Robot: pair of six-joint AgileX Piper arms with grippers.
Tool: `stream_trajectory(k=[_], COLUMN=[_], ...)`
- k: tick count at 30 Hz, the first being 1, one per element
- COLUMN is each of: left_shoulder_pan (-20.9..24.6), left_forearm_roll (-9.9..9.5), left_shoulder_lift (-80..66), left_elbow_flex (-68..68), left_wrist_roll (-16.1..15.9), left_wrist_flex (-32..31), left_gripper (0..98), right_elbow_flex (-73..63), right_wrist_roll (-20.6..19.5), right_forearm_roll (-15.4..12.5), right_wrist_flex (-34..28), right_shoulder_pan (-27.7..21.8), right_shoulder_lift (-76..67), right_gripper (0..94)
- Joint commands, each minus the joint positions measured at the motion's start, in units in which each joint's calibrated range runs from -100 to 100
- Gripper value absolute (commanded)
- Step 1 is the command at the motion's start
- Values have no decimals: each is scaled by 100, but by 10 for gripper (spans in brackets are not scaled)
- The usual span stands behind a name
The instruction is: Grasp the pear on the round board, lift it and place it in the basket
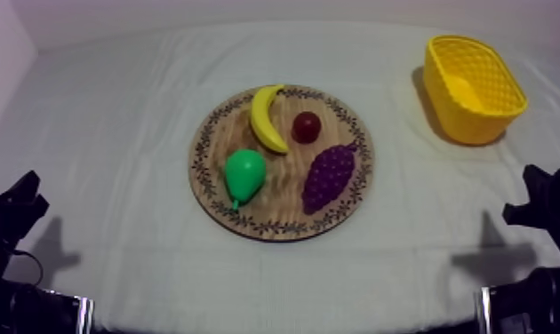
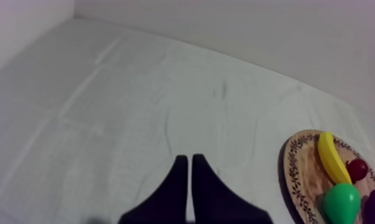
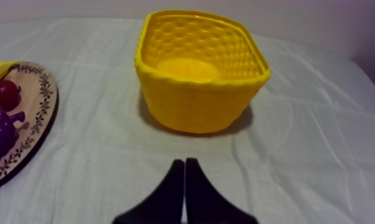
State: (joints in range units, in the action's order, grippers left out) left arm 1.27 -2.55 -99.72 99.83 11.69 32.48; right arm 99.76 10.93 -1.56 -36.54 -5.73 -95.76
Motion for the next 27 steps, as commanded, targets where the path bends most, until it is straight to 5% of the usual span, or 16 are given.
stream_trajectory(k=[1,11,19,27], left_shoulder_pan=[0,0,0,0], left_forearm_roll=[-1,-1,-1,-1], left_shoulder_lift=[-2,-2,-2,-2], left_elbow_flex=[-5,-5,-5,-5], left_wrist_roll=[0,0,0,0], left_wrist_flex=[1,1,1,1], left_gripper=[1,1,1,1], right_elbow_flex=[2,-8,-292,-2981], right_wrist_roll=[-2,114,-670,-947], right_forearm_roll=[-3,9,460,126], right_wrist_flex=[9,-157,7,-1233], right_shoulder_pan=[-1,53,351,792], right_shoulder_lift=[1,1,568,2459], right_gripper=[4,6,4,3])
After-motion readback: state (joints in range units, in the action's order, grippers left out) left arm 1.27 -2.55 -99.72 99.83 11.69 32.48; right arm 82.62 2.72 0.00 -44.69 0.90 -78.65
